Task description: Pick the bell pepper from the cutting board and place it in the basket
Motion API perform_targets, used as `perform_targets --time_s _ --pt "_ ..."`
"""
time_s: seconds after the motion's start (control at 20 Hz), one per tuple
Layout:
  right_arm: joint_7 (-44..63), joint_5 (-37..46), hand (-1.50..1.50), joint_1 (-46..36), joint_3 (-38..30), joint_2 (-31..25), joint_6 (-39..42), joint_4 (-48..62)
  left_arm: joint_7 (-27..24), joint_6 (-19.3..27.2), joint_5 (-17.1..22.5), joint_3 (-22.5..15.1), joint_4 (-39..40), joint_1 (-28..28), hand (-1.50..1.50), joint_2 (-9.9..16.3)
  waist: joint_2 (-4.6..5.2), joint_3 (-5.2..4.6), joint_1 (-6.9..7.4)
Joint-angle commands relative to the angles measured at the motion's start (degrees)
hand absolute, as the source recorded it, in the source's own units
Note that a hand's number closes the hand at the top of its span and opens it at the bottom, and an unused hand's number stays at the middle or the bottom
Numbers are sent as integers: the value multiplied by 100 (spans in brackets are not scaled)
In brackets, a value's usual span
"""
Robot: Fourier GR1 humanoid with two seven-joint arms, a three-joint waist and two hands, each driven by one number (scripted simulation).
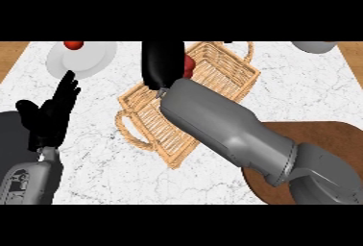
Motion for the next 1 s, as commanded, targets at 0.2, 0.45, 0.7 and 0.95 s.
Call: perform_targets --time_s 0.2,0.45,0.7,0.95 --pt "-410 351 150 -567 -162 192 840 640 -102 111 -112 2 68 12 0 -61 22 11 -40" --pt "-635 223 150 -556 -380 195 853 1266 2 16 -63 -55 -79 -23 0 -70 64 8 92" --pt "-475 -173 150 -400 -486 196 2029 961 -181 55 -132 -62 21 129 0 -119 34 8 26" --pt "-921 -187 150 -280 -753 196 2017 1364 -92 132 -140 -159 -253 265 0 -281 36 11 20"
